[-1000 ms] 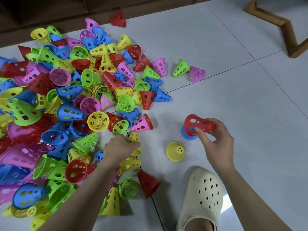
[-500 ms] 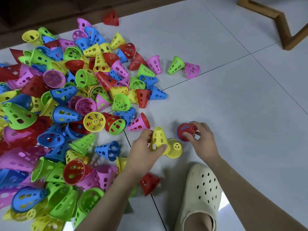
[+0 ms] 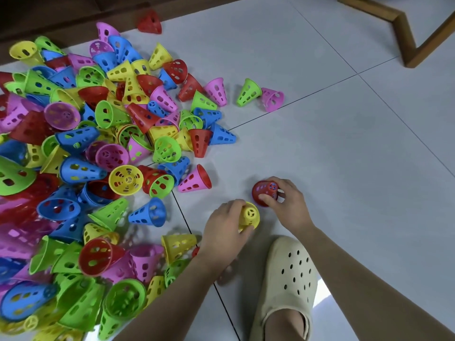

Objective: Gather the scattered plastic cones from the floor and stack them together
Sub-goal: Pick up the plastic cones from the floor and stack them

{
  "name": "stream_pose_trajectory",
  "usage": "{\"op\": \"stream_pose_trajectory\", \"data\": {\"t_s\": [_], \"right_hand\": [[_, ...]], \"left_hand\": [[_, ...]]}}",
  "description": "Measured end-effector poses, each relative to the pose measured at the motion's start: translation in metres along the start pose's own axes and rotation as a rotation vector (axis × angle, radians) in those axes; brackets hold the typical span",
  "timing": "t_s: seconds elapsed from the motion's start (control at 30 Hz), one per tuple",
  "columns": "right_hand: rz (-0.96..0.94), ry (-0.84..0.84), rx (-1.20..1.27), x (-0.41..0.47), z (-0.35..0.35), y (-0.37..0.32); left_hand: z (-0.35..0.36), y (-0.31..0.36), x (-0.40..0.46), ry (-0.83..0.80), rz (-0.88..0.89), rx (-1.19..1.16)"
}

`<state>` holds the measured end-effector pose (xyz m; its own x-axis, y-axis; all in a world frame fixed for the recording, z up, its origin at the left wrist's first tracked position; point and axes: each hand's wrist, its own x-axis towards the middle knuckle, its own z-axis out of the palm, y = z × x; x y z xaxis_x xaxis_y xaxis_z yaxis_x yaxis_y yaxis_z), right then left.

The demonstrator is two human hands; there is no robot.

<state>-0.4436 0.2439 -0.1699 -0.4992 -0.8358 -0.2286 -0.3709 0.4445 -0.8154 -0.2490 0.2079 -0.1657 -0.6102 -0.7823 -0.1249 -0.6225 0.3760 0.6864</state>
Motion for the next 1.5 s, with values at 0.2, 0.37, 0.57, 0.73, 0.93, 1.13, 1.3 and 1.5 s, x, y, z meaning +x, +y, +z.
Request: {"op": "stream_pose_trajectory", "data": {"t_s": [0.2, 0.37, 0.57, 0.73, 0.93, 1.13, 1.3, 1.5], "right_hand": [[0.106, -0.073, 0.014, 0.009, -0.005, -0.009], [0.027, 0.016, -0.039, 0.020, 0.003, -0.035], [-0.443, -0.011, -0.189, 0.032, 0.046, -0.089], [-0.661, -0.360, -0.562, 0.049, 0.087, -0.119], [-0.581, -0.635, -1.007, 0.067, 0.100, -0.112], [-0.467, -0.537, -1.087, 0.069, 0.094, -0.111], [-0.341, -0.606, -1.314, 0.064, 0.096, -0.108], [-0.248, -0.507, -1.067, 0.062, 0.094, -0.100]], "left_hand": [[-0.007, -0.025, -0.002, -0.052, 0.015, 0.146], [-0.037, -0.032, -0.019, -0.012, 0.033, 0.083], [-0.112, -0.080, -0.042, 0.214, -0.168, 0.169], [-0.132, -0.122, -0.059, -0.002, -0.381, 0.328], [-0.116, -0.129, -0.056, -0.231, -0.260, 0.461], [-0.111, -0.109, -0.043, -0.184, -0.296, 0.475], [-0.111, -0.103, -0.046, -0.085, -0.286, 0.343], [-0.111, -0.093, -0.045, 0.039, -0.269, 0.134]]}}
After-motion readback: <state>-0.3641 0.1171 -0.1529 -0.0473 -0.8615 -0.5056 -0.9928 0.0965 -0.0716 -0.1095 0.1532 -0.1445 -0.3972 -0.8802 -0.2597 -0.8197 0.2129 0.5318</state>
